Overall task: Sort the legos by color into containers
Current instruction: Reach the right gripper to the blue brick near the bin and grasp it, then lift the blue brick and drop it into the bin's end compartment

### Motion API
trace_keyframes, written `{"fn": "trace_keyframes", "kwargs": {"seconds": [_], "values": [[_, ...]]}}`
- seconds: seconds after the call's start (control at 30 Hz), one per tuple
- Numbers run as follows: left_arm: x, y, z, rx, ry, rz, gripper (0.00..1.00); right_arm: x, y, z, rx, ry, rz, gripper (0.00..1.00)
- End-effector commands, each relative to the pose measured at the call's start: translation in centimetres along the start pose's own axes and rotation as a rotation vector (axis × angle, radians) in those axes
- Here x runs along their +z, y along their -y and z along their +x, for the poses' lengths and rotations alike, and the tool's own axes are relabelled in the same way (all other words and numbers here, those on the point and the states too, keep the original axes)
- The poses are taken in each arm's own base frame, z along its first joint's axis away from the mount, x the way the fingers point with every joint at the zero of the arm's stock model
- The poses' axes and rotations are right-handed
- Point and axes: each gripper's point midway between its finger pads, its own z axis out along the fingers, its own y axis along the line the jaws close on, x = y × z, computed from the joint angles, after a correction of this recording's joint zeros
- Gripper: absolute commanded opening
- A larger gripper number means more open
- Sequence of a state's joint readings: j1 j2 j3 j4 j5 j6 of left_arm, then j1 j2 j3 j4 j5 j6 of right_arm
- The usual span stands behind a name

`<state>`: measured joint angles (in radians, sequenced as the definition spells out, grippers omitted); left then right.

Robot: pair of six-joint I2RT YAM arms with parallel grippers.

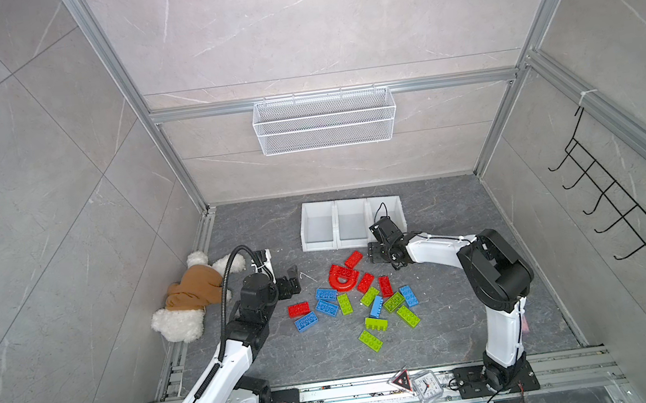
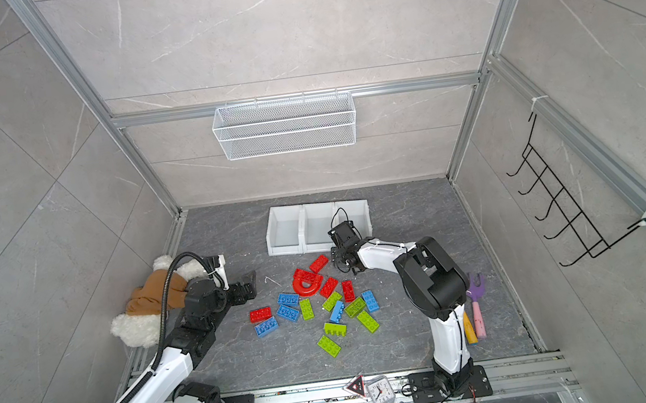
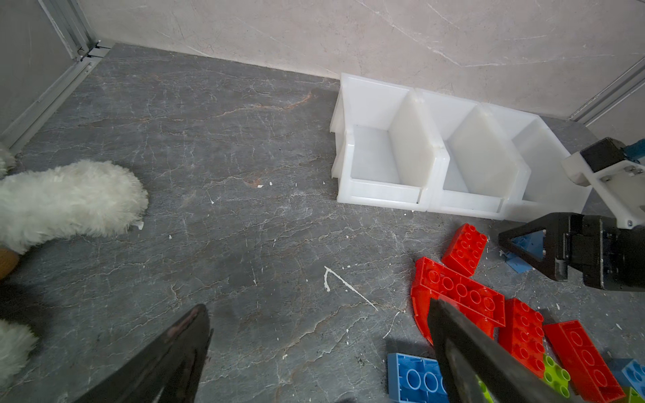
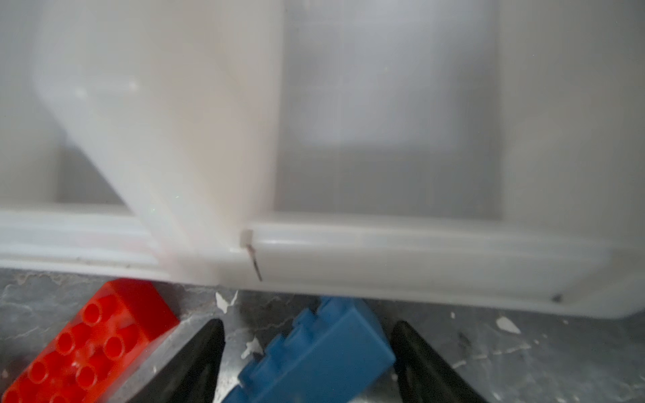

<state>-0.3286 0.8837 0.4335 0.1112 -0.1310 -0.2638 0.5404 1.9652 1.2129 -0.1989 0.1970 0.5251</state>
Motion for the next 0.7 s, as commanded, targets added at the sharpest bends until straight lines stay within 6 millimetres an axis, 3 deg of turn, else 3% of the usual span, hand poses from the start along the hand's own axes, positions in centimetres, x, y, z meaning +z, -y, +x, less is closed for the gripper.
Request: {"fn": "trace_keyframes", "kwargs": {"seconds": [0.0, 0.2, 0.4, 0.67], "values": [[-0.6, 0.0, -1.5, 0.001, 0.052, -0.005, 1.00, 0.5, 0.8, 0.1, -0.011, -0.008, 0.066, 0.74], [-0.8, 0.0, -1.6, -0.004, 0.059, -0.001, 1.00, 0.8, 1.2, 0.5, -0.018, -0.015, 0.082, 0.65], [-0.8, 0.3, -1.7, -0.010, 0.060, 0.010, 1.00, -0.3, 1.8, 0.7, -0.020, 0.000, 0.083, 0.44], [-0.7, 0.1, -1.6, -0.009, 0.058, 0.001, 1.00, -1.1, 2.4, 1.5, -0.025, -0.004, 0.077, 0.31]]}}
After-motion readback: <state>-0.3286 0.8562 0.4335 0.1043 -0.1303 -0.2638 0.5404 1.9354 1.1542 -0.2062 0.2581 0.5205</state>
